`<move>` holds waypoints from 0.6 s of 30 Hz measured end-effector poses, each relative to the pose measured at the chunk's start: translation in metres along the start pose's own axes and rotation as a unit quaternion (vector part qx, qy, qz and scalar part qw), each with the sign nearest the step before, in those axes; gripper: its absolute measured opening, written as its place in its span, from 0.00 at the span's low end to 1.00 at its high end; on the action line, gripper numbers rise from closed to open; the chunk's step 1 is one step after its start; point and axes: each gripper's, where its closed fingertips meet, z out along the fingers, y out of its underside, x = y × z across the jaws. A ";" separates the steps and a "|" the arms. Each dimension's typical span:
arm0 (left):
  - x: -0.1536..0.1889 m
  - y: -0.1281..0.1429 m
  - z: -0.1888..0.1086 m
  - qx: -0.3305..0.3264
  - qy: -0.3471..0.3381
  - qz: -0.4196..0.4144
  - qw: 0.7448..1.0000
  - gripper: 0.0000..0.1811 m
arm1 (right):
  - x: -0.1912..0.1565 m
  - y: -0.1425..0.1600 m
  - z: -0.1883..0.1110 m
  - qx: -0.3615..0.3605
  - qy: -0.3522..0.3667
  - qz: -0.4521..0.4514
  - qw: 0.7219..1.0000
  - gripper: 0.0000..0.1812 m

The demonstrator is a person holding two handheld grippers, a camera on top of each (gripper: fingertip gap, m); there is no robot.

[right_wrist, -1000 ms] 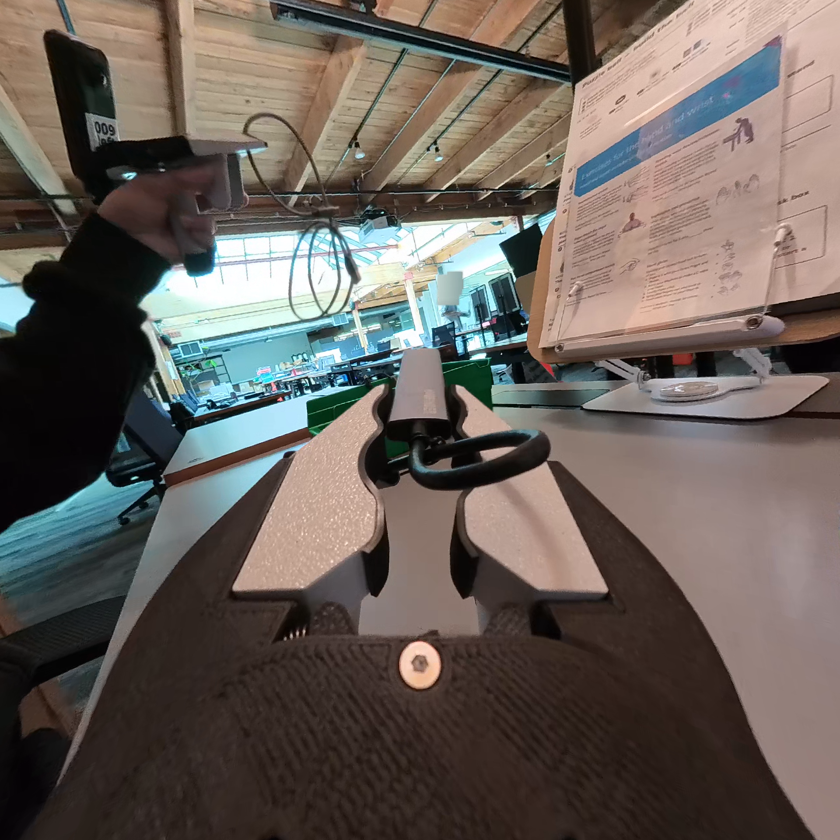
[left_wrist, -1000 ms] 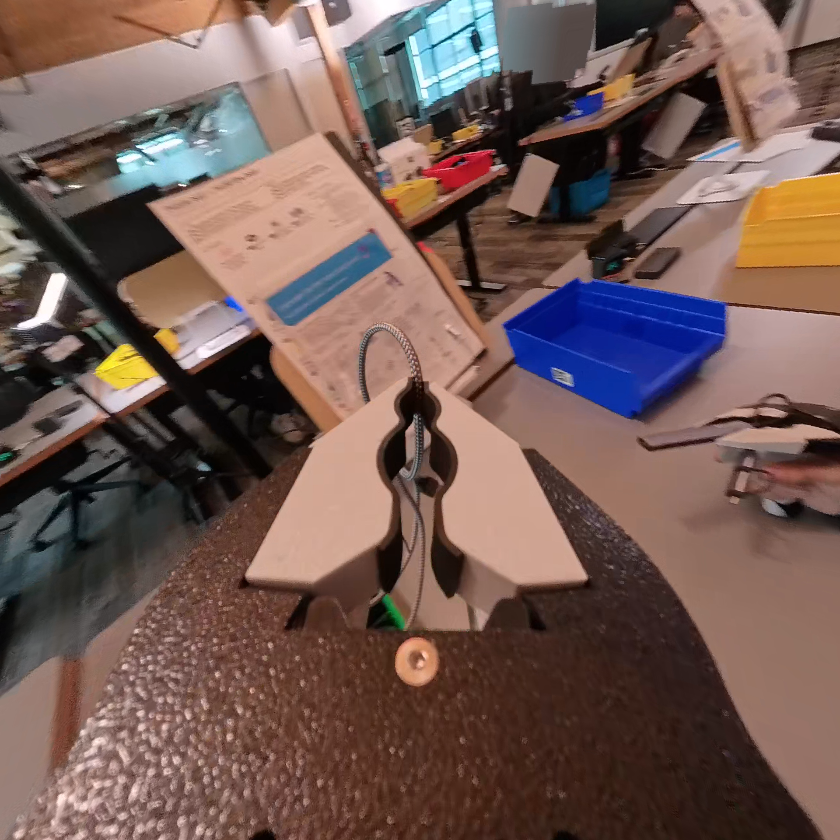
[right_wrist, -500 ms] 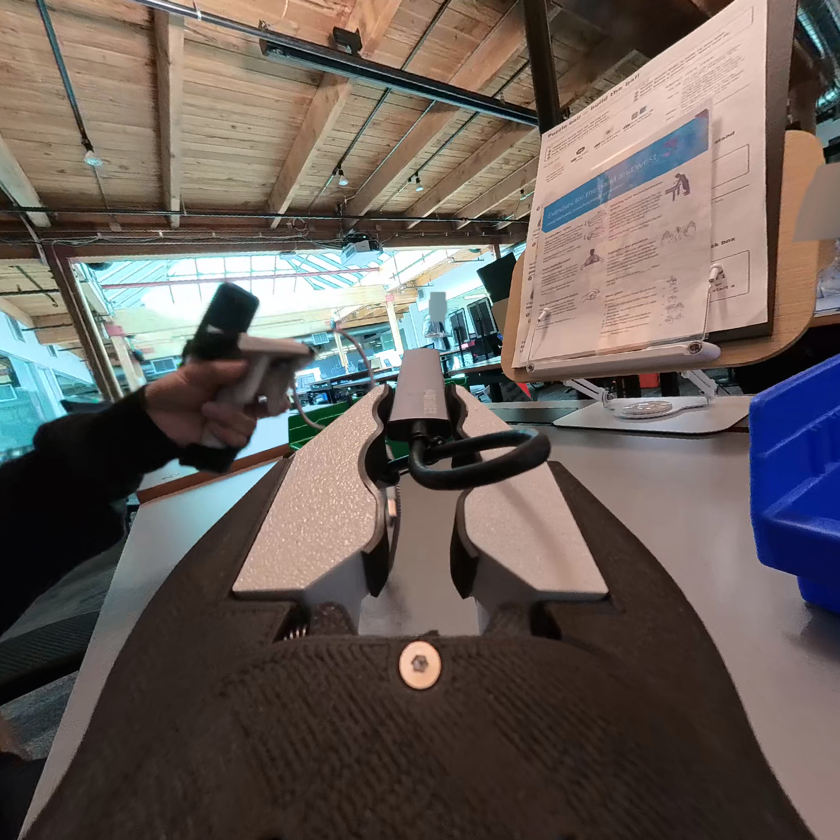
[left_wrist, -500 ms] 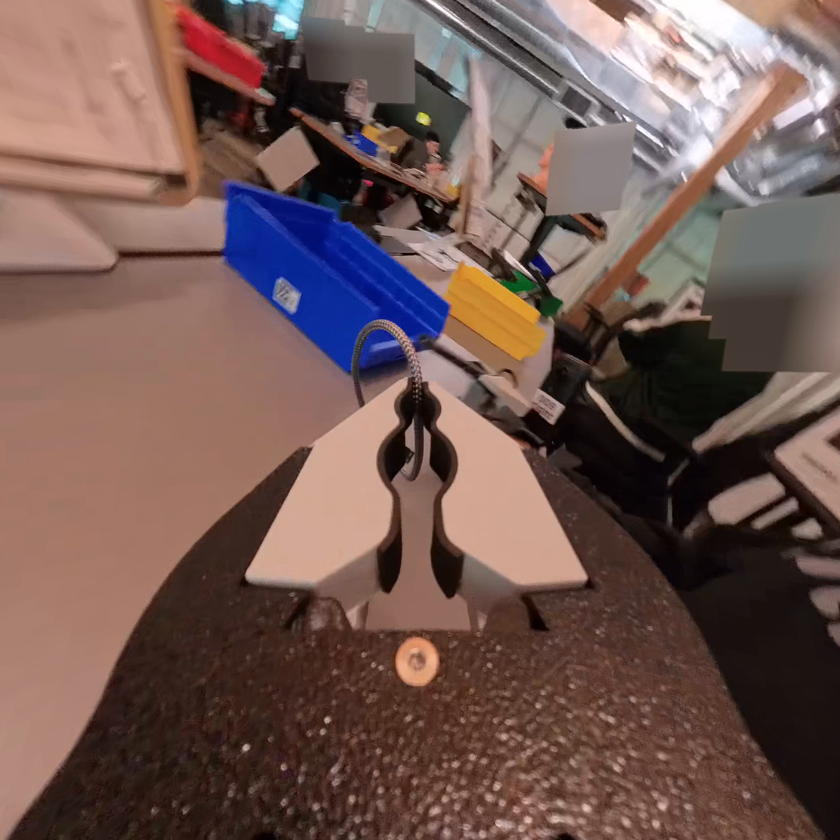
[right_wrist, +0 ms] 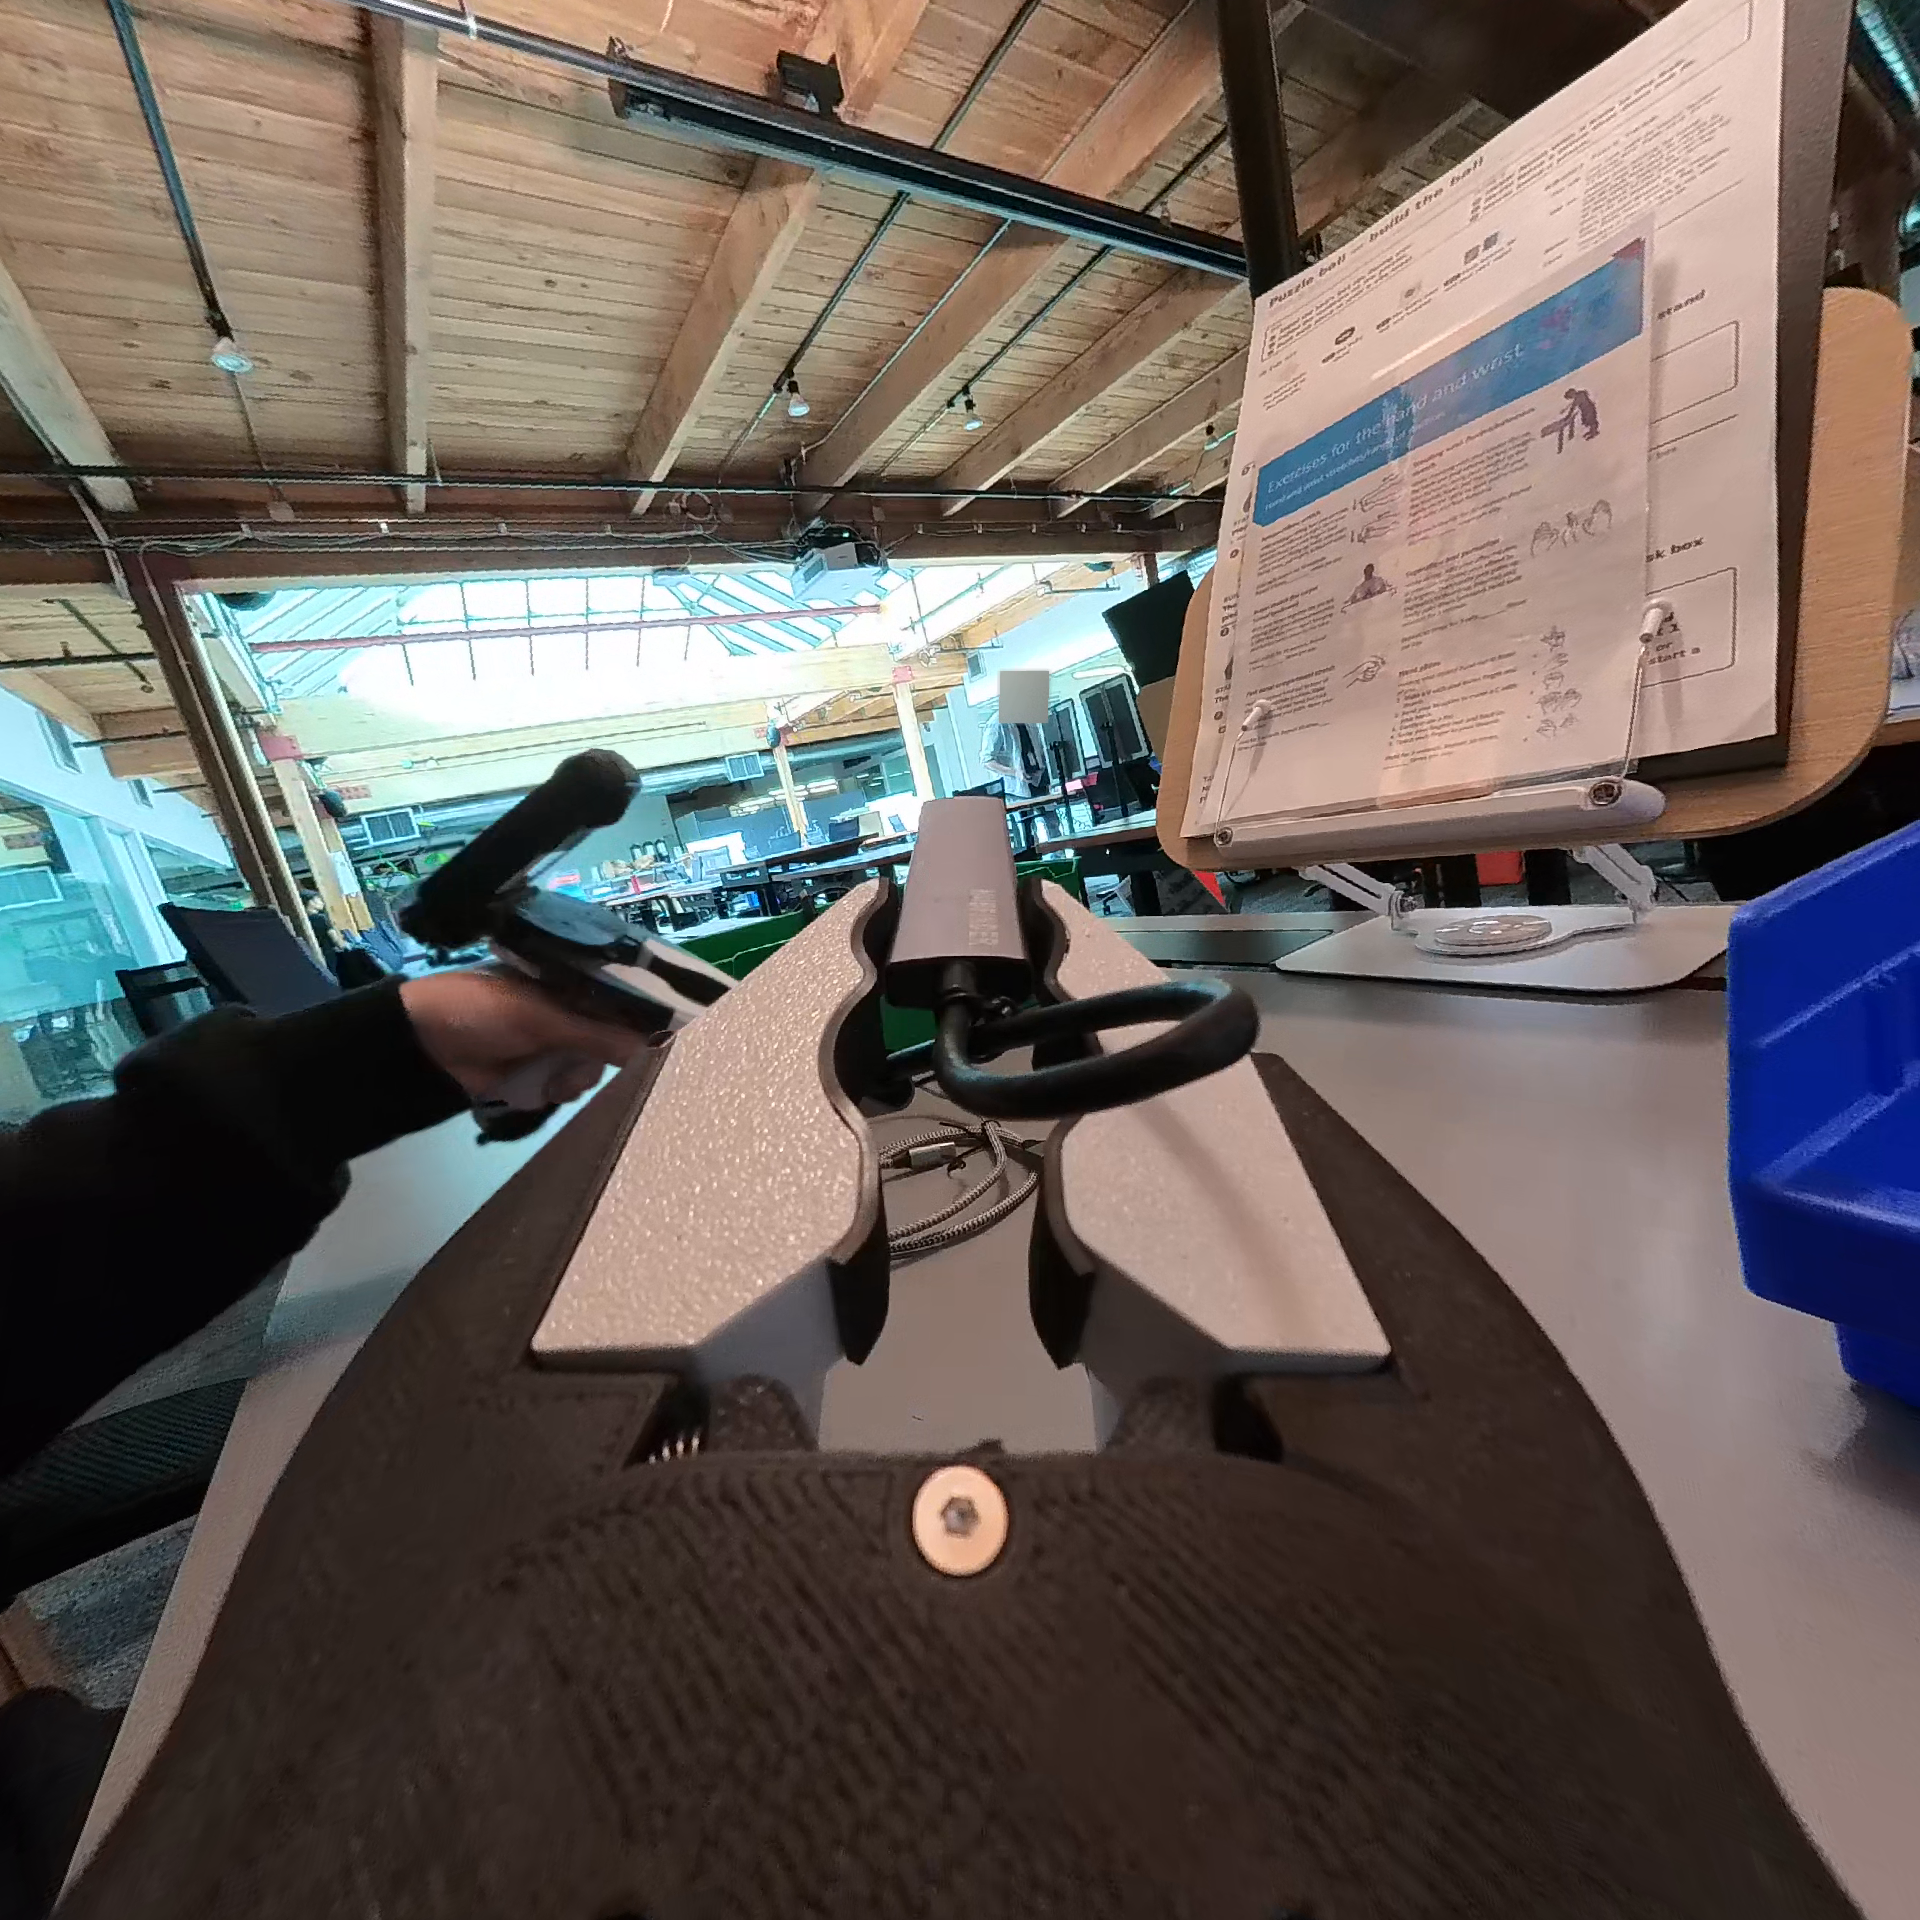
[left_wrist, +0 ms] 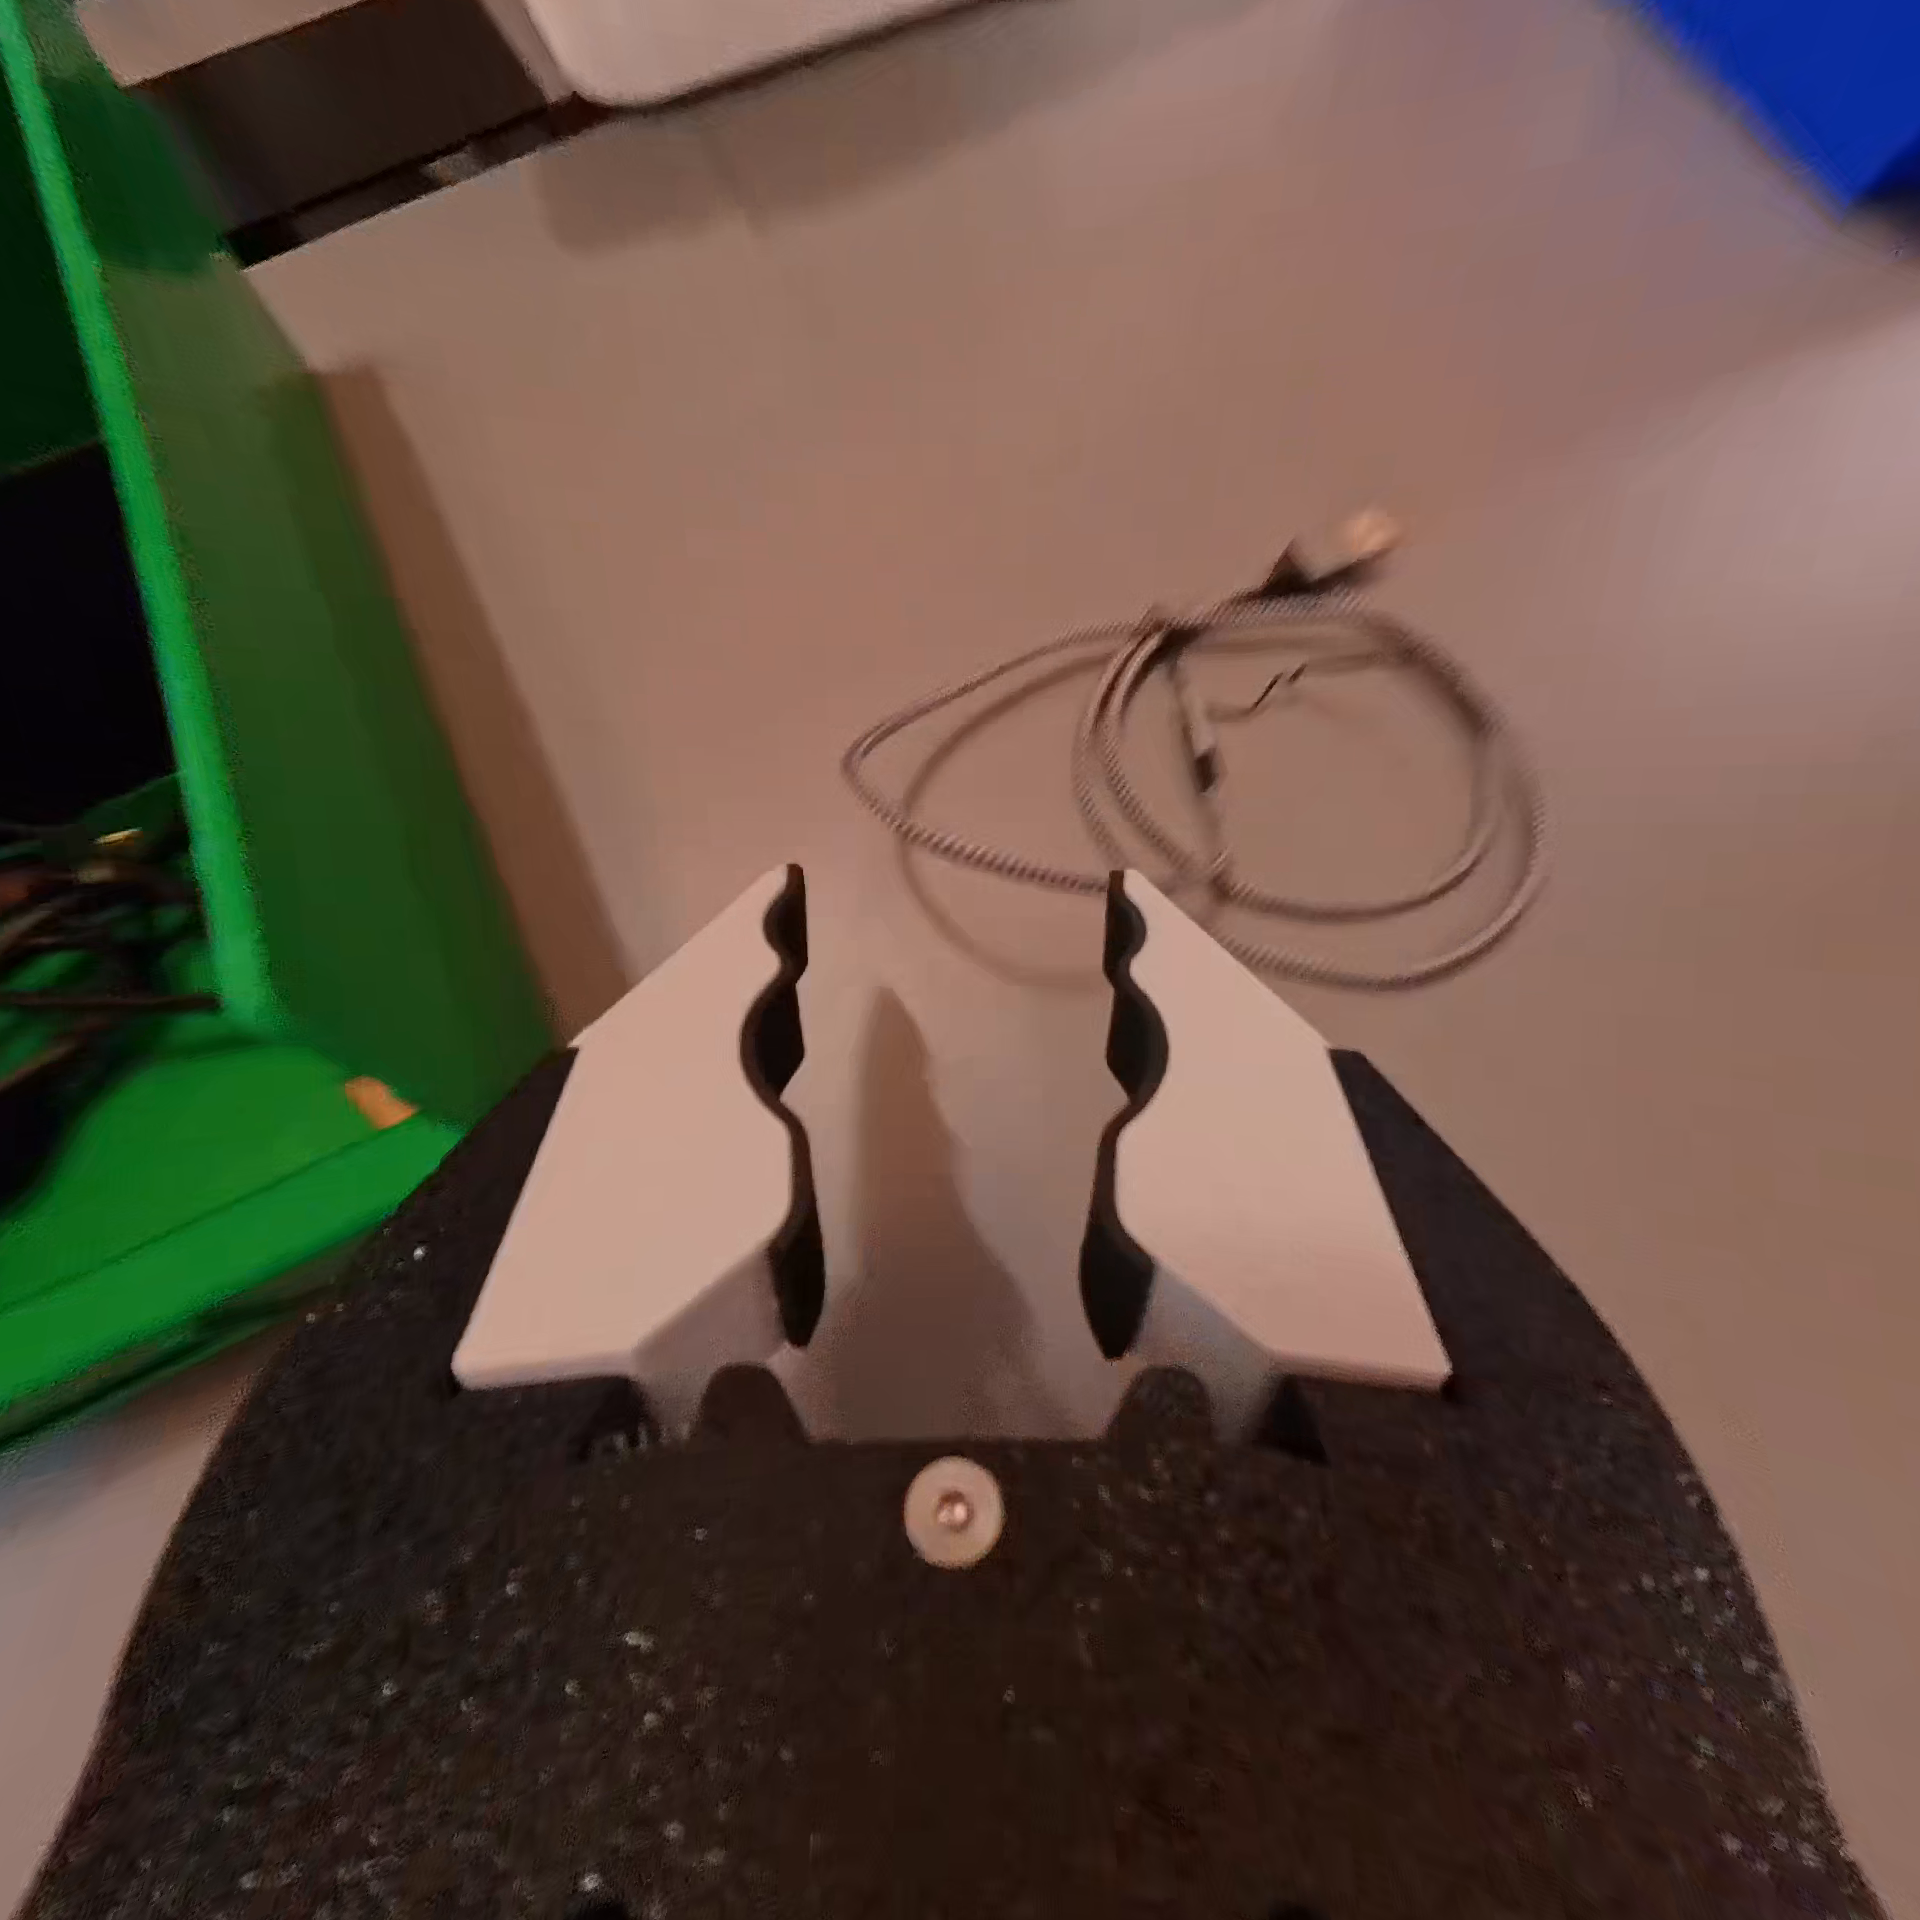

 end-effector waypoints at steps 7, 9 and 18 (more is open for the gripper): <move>0.018 -0.001 -0.016 -0.034 -0.073 0.255 0.964 0.29 | -0.002 0.002 0.002 -0.007 -0.006 -0.003 1.000 0.13; 0.043 -0.008 -0.008 -0.017 -0.073 0.383 0.921 0.26 | -0.003 0.002 0.002 -0.007 -0.008 -0.005 1.000 0.12; 0.057 -0.002 0.042 -0.073 -0.096 0.559 0.820 0.17 | -0.003 0.002 0.002 -0.006 -0.010 -0.004 1.000 0.12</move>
